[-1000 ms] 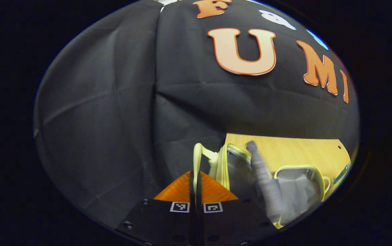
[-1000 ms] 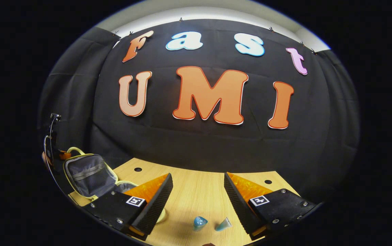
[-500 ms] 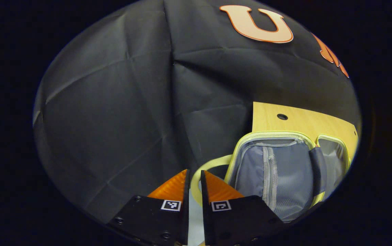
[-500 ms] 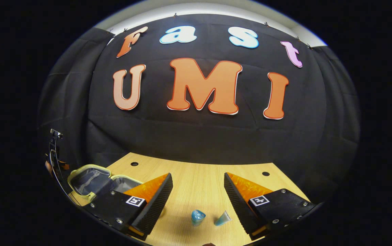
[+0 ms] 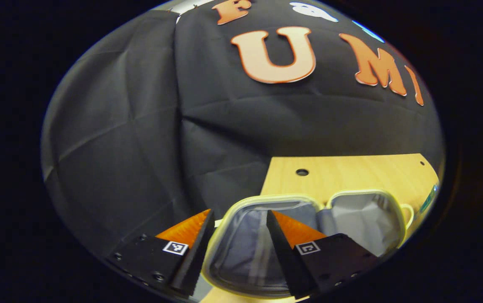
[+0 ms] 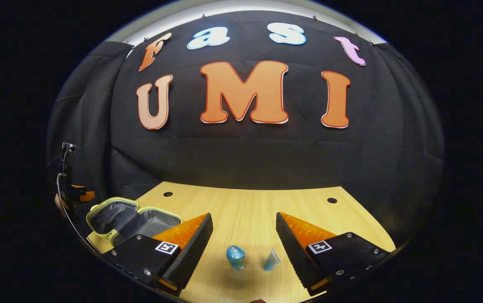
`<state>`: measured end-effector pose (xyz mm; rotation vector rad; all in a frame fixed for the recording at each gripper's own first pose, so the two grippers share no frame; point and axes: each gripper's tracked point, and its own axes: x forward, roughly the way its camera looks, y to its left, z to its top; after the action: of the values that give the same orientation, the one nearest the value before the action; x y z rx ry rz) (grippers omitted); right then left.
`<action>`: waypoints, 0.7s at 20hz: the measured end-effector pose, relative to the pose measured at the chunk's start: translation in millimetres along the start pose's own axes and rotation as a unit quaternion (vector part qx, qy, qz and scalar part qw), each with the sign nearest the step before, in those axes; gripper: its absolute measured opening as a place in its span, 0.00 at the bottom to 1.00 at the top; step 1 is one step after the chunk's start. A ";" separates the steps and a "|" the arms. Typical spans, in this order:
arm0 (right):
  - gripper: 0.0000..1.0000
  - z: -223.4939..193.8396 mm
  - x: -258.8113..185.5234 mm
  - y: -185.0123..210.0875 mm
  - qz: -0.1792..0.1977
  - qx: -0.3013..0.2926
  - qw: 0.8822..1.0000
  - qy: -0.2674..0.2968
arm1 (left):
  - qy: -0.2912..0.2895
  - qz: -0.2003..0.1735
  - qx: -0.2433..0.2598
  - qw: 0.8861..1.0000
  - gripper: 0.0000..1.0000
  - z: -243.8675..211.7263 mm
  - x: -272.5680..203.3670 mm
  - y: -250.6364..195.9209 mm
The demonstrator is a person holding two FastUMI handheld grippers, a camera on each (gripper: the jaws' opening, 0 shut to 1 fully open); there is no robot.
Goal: First open the suitcase, pack the skin care products into it, and then close the suitcase.
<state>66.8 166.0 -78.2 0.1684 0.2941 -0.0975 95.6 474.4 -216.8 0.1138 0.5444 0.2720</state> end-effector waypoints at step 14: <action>0.96 -56.5 -0.1 -54.1 0.070 -0.005 0.996 0.052 | -0.071 -0.153 0.040 0.985 0.98 39.2 -103.6 -294.2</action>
<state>44.4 123.0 -139.6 0.1834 0.3860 0.0522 97.4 161.7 -184.7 0.1238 0.4244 -0.0570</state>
